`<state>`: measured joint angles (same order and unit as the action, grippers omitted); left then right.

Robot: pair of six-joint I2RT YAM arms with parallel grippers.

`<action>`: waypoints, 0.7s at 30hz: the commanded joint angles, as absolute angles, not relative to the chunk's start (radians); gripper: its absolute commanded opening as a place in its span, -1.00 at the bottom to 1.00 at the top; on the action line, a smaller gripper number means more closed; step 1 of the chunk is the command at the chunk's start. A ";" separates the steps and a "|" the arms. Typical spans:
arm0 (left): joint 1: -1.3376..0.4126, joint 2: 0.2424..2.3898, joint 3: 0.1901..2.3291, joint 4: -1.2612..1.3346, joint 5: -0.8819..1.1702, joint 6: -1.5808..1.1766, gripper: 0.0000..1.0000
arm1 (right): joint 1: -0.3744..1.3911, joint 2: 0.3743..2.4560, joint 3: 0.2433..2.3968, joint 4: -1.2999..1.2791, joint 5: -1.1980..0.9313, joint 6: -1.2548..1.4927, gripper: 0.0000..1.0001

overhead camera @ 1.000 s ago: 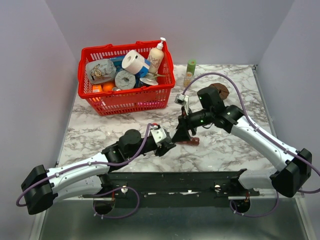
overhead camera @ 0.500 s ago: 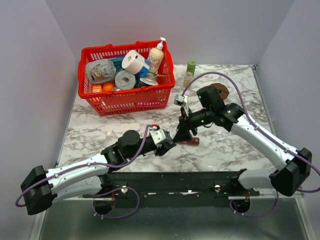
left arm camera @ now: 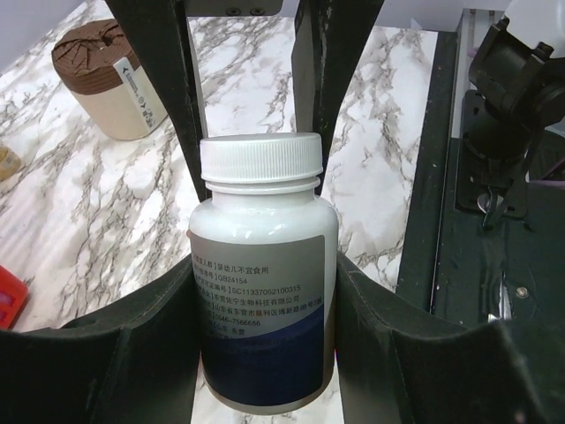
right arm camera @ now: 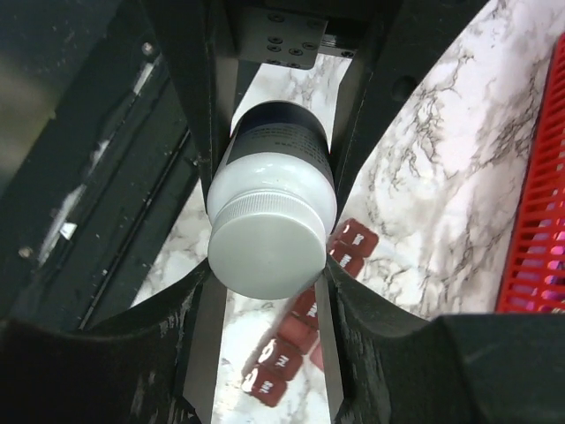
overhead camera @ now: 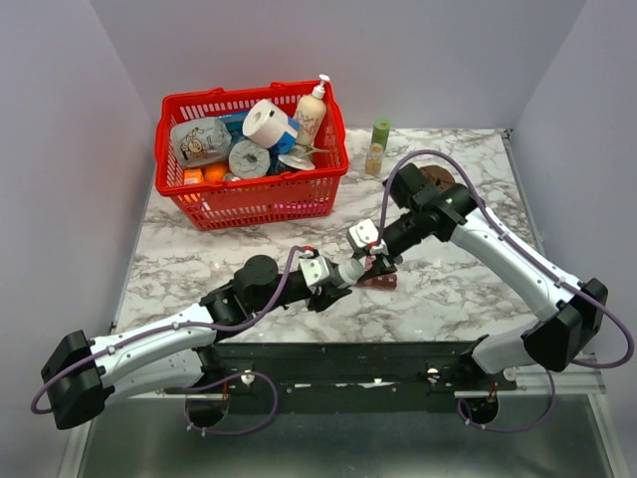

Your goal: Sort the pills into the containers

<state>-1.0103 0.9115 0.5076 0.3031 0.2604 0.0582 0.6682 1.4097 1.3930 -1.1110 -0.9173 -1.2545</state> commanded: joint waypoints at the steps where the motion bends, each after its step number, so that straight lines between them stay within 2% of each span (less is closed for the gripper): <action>1: -1.012 0.920 0.506 0.279 0.295 0.048 -1.00 | 0.683 1.434 1.448 -1.085 -1.040 -1.318 0.11; 4: -1.012 0.913 0.497 0.291 0.287 0.045 -1.00 | 0.683 1.390 1.388 -0.982 -1.048 -1.143 0.48; 7: -1.012 0.907 0.491 0.301 0.285 0.043 -1.00 | 0.683 1.352 1.356 -0.924 -1.039 -1.005 0.64; 13: -1.011 0.894 0.486 0.304 0.269 0.037 -1.00 | 0.681 1.313 1.356 -0.880 -0.983 -0.714 0.72; 17: -1.011 0.879 0.476 0.316 0.216 0.032 -1.00 | 0.681 1.318 1.381 -0.858 -0.979 -0.340 0.72; 21: -1.012 0.879 0.474 0.339 0.206 0.026 -1.00 | 0.681 1.290 1.318 -0.770 -0.904 -0.137 0.72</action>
<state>-1.0080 0.8944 0.4873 0.2905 0.2417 0.0387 0.6750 1.3251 1.3556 -0.8734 -0.9714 -0.4633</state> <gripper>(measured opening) 0.592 0.860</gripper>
